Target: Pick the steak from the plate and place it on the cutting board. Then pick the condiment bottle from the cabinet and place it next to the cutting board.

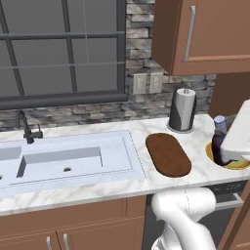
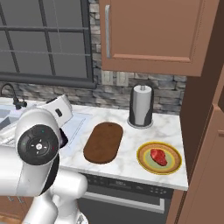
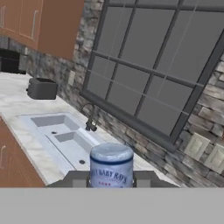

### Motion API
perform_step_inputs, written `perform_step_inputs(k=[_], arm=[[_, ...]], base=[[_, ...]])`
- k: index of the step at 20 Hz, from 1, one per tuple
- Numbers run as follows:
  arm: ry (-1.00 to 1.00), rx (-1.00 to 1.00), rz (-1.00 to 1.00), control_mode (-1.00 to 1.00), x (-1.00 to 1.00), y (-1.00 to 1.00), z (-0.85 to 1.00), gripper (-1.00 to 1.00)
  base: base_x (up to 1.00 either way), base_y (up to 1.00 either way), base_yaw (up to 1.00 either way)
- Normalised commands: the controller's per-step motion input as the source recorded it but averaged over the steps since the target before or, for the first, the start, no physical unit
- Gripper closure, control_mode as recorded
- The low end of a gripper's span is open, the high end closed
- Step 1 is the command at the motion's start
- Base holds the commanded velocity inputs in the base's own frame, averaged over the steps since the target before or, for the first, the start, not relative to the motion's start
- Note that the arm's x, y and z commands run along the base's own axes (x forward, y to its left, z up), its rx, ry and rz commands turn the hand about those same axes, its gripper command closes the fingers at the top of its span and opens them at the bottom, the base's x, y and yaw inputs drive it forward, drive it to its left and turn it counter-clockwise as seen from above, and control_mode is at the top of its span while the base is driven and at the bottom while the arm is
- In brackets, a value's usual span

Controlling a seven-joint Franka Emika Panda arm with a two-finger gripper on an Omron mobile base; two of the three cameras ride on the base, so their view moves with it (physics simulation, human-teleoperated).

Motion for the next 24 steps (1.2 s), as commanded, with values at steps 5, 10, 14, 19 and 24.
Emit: perform_step_inputs(k=[5, 10, 14, 19, 24], arm=[[-0.20, 0.08, 0.00, -1.00, 0.18, 0.11, -0.79, 1.00], [-0.19, 0.08, 0.00, -1.00, 0.20, 0.17, -0.72, 1.00], [-0.18, 0.06, 0.00, -1.00, 0.20, 0.28, -0.65, 1.00], [-0.17, 0.05, 0.00, -1.00, 0.26, 0.35, -0.59, 1.00], [-0.16, 0.03, 0.00, -1.00, 0.25, 0.28, -0.54, 1.00]], base=[[0.00, 0.00, 0.00], [0.00, 0.00, 0.00], [0.00, 0.00, 0.00], [0.00, 0.00, 0.00], [0.00, 0.00, 0.00]])
